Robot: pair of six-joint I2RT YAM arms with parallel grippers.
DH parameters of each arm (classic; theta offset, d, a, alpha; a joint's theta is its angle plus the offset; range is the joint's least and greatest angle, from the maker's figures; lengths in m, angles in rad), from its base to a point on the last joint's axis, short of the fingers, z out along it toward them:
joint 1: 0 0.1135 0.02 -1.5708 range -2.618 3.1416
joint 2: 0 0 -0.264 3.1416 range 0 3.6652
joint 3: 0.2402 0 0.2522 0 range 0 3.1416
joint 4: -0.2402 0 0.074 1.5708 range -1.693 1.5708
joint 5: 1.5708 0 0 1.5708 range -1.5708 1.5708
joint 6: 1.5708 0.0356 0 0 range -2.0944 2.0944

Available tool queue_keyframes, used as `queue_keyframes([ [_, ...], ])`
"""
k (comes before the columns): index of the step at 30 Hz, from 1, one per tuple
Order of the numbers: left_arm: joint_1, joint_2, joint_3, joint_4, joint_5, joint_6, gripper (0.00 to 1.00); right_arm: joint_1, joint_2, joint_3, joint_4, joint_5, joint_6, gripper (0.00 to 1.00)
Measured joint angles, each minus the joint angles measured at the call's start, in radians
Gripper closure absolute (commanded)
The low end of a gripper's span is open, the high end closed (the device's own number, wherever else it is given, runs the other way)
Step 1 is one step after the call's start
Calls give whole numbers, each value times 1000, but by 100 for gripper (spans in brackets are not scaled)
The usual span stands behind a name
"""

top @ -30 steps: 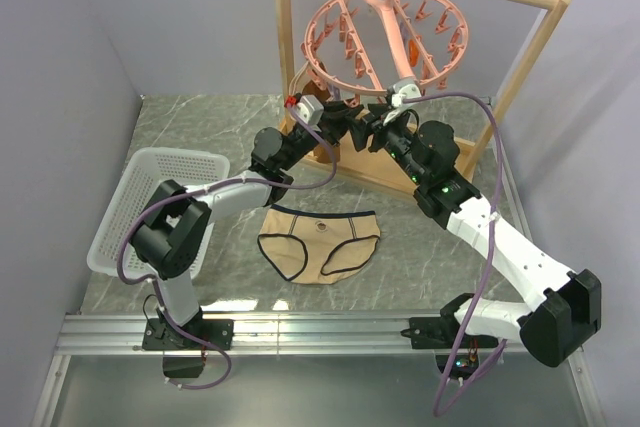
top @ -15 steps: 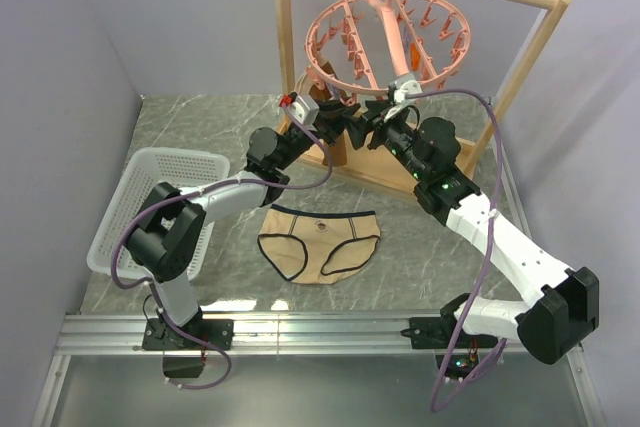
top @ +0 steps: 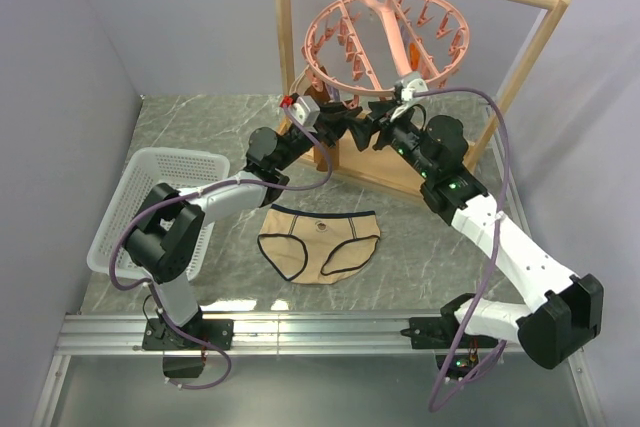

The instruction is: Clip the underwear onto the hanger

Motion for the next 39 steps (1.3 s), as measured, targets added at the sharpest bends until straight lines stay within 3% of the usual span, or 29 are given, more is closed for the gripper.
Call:
queue_keyframes([
  [11,0,0,0,-24,14,-13,100,-29,-90,0,-26,-10,-1,25],
  [39,-6,0,22,-117,15,36,100,-17,63,49,0,36,56,28],
])
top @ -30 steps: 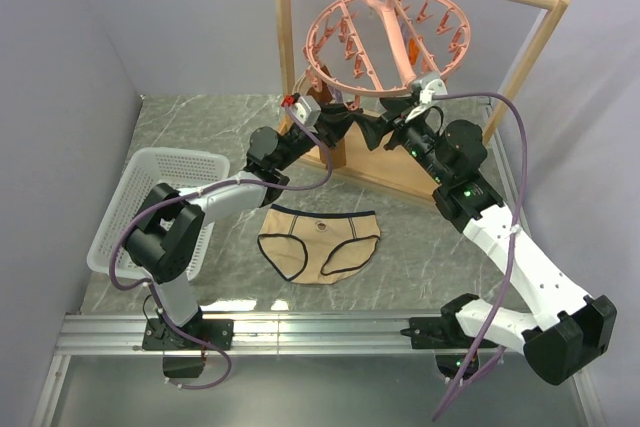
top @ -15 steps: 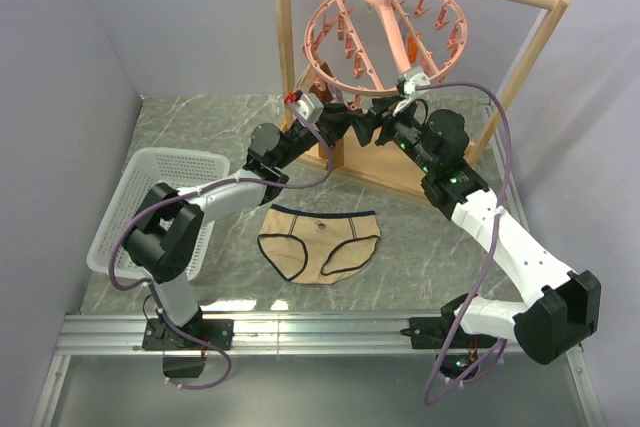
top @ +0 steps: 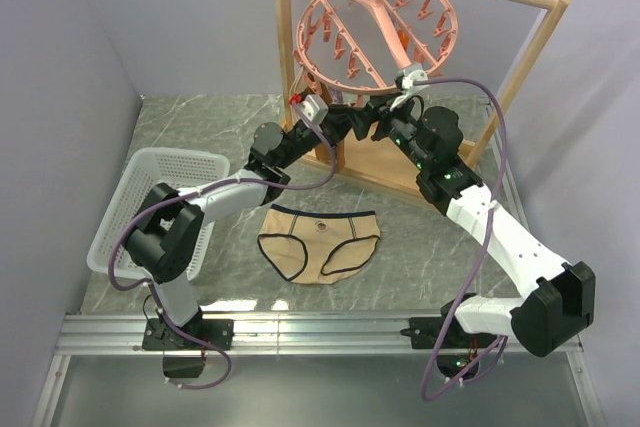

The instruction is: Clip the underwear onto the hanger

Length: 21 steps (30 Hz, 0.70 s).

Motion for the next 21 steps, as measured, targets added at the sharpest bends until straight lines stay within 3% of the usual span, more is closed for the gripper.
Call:
queue_keyframes([
  [5,-6,0,19,-35,6,23,95,13,6,0,10,51,-19,46],
  [7,-10,0,26,-51,9,25,91,19,8,0,20,51,-25,61],
  [9,-11,-1,28,-55,6,25,81,25,11,3,23,66,-42,75],
  [12,-11,-7,28,-64,3,24,69,24,11,12,21,74,-37,88],
  [16,-20,-17,26,-84,23,23,60,24,11,29,14,79,-25,100],
  [21,-26,-23,20,-110,37,18,56,23,11,46,-11,80,7,100],
])
